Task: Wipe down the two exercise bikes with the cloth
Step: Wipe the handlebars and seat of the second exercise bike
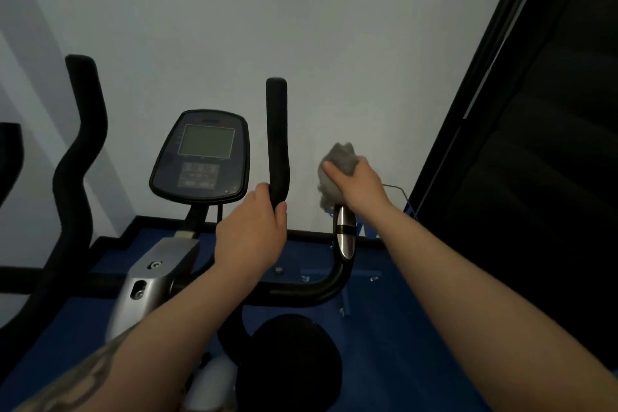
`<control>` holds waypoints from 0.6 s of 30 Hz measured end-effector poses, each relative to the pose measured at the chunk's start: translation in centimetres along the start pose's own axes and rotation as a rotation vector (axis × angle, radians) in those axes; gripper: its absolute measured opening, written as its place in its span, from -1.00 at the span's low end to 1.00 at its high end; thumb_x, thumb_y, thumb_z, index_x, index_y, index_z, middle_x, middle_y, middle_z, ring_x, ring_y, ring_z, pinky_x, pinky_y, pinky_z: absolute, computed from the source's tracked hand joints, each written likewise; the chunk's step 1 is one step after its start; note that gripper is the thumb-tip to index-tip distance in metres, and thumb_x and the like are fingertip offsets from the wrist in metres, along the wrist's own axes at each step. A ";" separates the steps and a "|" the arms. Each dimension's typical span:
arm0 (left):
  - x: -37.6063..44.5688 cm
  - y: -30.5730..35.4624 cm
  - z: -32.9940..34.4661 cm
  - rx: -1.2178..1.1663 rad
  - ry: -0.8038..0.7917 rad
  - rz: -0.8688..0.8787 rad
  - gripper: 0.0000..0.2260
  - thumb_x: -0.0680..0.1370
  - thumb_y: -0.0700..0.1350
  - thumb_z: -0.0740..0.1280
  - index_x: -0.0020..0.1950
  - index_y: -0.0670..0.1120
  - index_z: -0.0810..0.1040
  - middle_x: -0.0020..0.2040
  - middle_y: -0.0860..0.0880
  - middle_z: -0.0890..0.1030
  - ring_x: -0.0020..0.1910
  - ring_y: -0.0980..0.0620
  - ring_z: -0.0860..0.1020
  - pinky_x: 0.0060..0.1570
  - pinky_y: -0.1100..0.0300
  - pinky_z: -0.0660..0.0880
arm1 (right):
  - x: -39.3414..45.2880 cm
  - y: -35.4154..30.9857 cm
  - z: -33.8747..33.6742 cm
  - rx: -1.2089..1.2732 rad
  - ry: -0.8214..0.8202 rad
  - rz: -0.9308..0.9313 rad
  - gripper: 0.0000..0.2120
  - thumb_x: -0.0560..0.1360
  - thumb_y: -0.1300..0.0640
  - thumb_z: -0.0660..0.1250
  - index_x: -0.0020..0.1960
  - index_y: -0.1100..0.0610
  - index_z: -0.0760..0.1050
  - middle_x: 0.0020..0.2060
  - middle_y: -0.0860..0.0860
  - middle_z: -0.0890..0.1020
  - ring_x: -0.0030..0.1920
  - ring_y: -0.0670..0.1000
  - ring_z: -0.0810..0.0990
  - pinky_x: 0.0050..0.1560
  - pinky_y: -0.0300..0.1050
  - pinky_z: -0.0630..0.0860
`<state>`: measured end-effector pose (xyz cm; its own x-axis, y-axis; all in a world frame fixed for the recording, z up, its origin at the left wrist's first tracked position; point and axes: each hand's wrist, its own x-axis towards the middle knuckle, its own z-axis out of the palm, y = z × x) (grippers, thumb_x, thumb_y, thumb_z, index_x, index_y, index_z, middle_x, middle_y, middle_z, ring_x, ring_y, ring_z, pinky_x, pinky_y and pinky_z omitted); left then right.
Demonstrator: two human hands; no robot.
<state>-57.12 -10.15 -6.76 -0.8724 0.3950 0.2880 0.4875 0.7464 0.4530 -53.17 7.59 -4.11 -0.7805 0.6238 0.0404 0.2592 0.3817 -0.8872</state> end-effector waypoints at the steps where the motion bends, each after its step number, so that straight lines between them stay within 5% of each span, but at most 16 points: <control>1: 0.0 0.0 -0.1 -0.002 -0.001 0.000 -0.75 0.65 0.09 0.09 0.22 -0.01 0.37 0.00 0.03 0.54 -0.27 0.06 0.39 -0.39 0.14 0.20 | -0.1 -0.3 0.2 0.077 0.026 0.001 -0.51 0.51 -0.11 0.38 0.29 0.17 0.41 0.10 0.10 0.60 0.08 0.10 0.60 0.13 0.09 0.56; 5: -0.1 -0.3 -0.2 -0.062 -0.004 -0.009 -0.77 0.64 0.10 0.13 0.20 0.01 0.40 -0.16 0.12 0.48 -0.36 0.17 0.36 -0.44 0.22 0.13 | -2.7 1.4 1.7 0.364 0.062 0.151 -0.68 0.44 0.14 0.46 0.16 0.14 0.52 0.01 0.10 0.64 0.02 0.10 0.63 0.04 0.04 0.59; 9: -0.1 -0.7 -0.2 -0.190 -0.001 -0.046 -0.79 0.62 0.11 0.21 0.17 0.03 0.46 -0.27 0.17 0.46 -0.34 0.24 0.40 -0.42 0.24 0.21 | -8.2 4.6 2.9 0.238 0.051 0.245 -0.64 0.41 0.15 0.46 0.17 0.11 0.50 -0.02 0.06 0.64 -0.03 0.03 0.62 -0.01 -0.02 0.59; 14: -0.4 -1.0 -0.6 -0.304 0.003 -0.054 -0.76 0.60 0.07 0.26 0.21 0.02 0.51 -0.24 0.22 0.46 -0.28 0.27 0.42 -0.37 0.28 0.25 | -7.0 3.0 1.3 0.343 -0.072 0.310 -0.76 0.42 0.01 0.50 -0.02 0.05 0.51 -0.08 0.04 0.65 -0.10 -0.05 0.60 -0.24 -0.23 0.49; 18: -1.6 -1.9 -0.9 -0.265 -0.074 0.042 -0.67 0.65 0.00 0.19 0.40 -0.02 0.37 0.01 0.10 0.54 -0.02 0.05 0.56 -0.17 0.13 0.42 | -7.3 2.1 2.1 0.467 0.081 0.246 -0.79 0.44 0.01 0.48 -0.02 0.02 0.51 -0.11 -0.02 0.64 -0.11 -0.10 0.60 -0.24 -0.28 0.49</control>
<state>-56.58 -12.69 -7.33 -0.8467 0.4678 0.2535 0.5074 0.5661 0.6497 -48.13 2.38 -7.28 -0.6776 0.7142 -0.1754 0.1339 -0.1147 -0.9843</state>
